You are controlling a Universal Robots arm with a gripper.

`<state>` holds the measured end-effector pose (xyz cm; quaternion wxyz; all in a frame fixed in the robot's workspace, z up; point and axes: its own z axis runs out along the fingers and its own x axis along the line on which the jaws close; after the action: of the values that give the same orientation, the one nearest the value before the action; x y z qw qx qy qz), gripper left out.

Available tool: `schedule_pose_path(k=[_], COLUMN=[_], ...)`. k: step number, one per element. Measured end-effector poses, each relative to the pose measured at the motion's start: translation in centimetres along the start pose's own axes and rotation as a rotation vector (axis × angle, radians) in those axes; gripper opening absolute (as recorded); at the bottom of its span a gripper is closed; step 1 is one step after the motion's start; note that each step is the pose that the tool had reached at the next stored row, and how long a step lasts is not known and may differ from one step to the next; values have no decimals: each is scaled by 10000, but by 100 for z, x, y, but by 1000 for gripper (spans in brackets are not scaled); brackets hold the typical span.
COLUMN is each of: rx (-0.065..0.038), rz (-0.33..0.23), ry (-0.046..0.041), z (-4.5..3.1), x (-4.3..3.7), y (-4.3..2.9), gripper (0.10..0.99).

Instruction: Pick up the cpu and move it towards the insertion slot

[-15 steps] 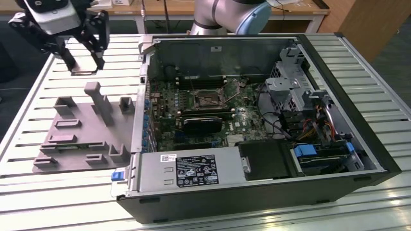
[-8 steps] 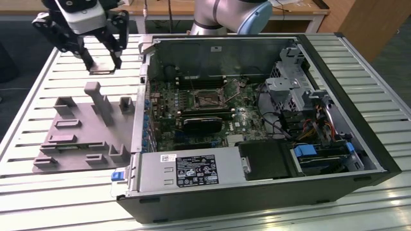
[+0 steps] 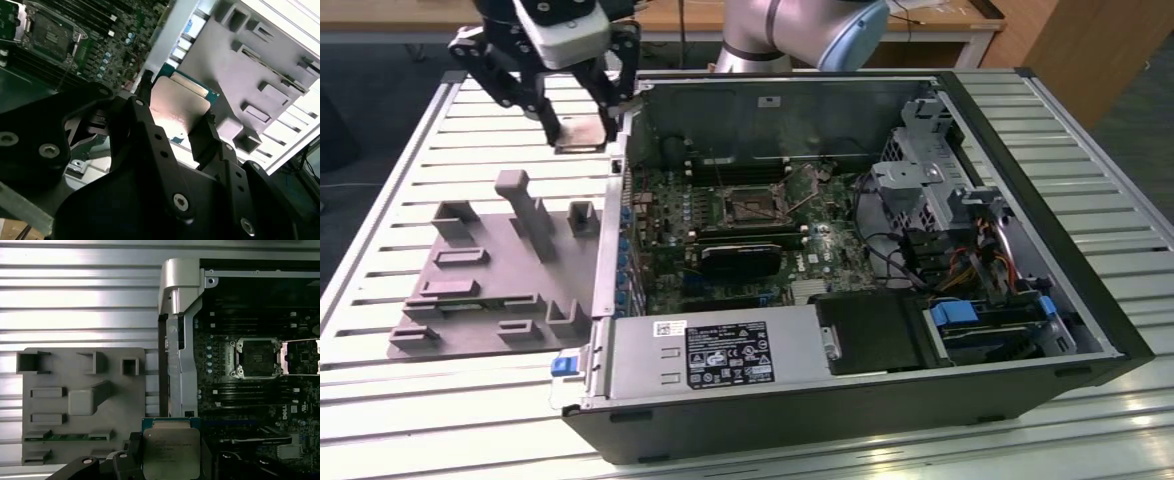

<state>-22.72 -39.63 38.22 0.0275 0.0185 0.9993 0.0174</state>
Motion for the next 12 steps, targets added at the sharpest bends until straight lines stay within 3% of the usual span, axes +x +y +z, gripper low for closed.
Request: schedule_pose_path(k=[12], rx=[1], rz=[-1], ry=[3], z=[30], x=[-547], y=[22], gripper=[545])
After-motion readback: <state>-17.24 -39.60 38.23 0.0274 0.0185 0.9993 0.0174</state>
